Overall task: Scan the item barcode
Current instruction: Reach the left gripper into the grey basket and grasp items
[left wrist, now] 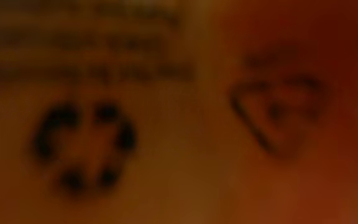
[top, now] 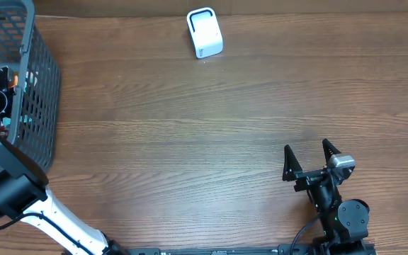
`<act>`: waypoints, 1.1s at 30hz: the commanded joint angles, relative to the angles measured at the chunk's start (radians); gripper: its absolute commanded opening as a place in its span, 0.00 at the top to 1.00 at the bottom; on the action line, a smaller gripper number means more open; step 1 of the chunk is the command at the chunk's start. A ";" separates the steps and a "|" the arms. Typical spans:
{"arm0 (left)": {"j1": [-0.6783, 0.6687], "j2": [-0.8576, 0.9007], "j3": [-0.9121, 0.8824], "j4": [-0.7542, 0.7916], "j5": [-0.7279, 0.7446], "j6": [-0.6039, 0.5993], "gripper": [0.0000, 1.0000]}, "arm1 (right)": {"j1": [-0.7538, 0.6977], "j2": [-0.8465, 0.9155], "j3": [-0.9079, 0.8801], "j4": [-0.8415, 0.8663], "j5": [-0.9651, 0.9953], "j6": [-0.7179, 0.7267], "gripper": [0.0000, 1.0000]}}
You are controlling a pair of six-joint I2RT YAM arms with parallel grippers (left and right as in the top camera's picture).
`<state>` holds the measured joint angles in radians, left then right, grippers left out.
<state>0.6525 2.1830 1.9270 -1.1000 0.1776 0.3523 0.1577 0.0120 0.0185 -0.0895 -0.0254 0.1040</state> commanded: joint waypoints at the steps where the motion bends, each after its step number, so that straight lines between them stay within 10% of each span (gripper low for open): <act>1: -0.003 0.021 0.011 0.020 0.022 0.030 0.06 | -0.003 -0.009 -0.011 0.006 0.005 -0.007 0.00; 9: -0.007 0.017 0.014 0.020 0.022 0.030 0.42 | -0.003 -0.009 -0.011 0.006 0.005 -0.007 0.00; 33: -0.005 -0.311 0.364 -0.045 0.026 -0.203 0.48 | -0.003 -0.009 -0.011 0.006 0.005 -0.007 0.00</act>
<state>0.6487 2.0060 2.2066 -1.1561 0.1871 0.2401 0.1577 0.0120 0.0185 -0.0895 -0.0257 0.1036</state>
